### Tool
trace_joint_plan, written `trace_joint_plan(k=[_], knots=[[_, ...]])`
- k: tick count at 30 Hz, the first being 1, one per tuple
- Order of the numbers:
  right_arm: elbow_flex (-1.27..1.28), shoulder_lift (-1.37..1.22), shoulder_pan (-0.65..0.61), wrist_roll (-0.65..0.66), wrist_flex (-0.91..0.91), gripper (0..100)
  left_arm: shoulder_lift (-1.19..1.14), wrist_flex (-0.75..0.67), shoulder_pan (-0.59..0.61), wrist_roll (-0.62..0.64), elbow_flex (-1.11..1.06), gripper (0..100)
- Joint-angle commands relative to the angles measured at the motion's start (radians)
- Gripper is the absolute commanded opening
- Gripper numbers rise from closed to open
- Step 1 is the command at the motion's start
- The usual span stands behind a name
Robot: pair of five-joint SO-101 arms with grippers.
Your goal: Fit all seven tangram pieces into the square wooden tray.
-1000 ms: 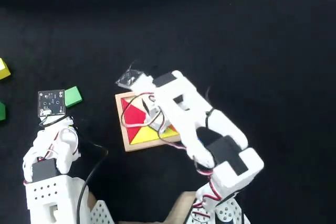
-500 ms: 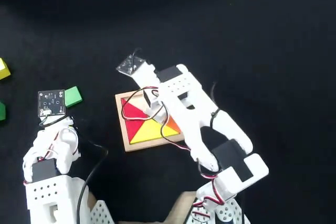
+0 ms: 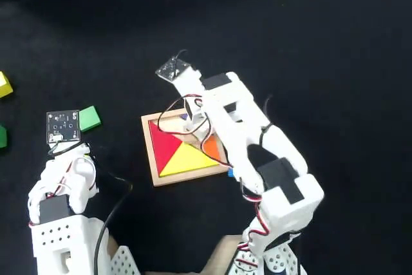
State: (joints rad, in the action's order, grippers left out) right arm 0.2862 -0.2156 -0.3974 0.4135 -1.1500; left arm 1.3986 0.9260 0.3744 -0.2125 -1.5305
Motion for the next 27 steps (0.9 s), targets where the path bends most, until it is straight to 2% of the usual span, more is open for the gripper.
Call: trace_joint_plan(k=[1,5,11,14,20,27], knots=[[-0.050,0.021,-0.035,0.008,-0.034,1.1,0.009,0.000,0.007,-0.014,0.002,3],[-0.051,0.033,-0.095,0.008,-0.071,1.1,0.009,0.000,0.007,-0.014,0.002,3],[-0.096,0.134,-0.048,-0.005,-0.066,1.1,0.009,0.000,0.007,-0.014,0.002,3],[-0.134,0.154,-0.078,-0.049,-0.038,1.1,0.009,0.000,0.007,-0.014,0.002,3],[-0.278,-0.005,-0.121,-0.064,-0.023,1.1,0.009,0.000,0.007,-0.014,0.001,3],[-0.426,-0.206,-0.120,-0.064,-0.118,1.1,0.009,0.000,0.007,-0.014,0.001,3]])
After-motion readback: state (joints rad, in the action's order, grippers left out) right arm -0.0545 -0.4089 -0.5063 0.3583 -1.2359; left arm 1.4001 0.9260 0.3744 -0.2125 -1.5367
